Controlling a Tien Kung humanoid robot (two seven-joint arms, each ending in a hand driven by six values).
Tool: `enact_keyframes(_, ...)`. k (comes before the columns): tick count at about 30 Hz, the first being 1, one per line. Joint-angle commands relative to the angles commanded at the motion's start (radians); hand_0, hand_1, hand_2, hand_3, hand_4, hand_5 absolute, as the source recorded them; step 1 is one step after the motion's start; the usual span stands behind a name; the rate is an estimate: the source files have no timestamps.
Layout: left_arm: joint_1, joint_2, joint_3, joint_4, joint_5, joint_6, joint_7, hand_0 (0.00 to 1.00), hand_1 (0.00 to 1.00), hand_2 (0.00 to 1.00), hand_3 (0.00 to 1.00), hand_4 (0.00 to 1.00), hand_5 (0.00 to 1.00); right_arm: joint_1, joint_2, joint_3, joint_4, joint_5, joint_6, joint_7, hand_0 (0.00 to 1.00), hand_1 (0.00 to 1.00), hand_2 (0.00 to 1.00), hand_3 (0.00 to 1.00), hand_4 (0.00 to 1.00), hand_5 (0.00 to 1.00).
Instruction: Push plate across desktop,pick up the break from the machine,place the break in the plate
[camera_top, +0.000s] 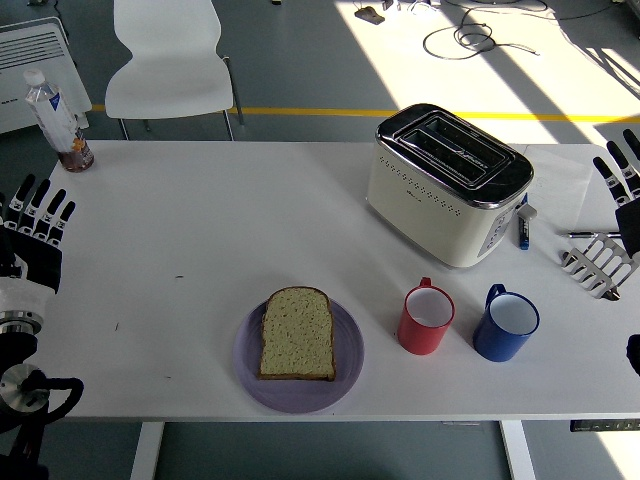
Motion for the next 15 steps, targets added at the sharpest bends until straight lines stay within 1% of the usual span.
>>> enact_keyframes(15,-0.009,-0.005,-0.006,0.001,0.0,0.0,-0.001,0.817,0.823,0.876,0.815,0.482,0.998,0.002,-0.001,-0.008,-0.001,-0.003,0.003,-0.002,0.866,0.825,0.856,0.858,0.533,0.998)
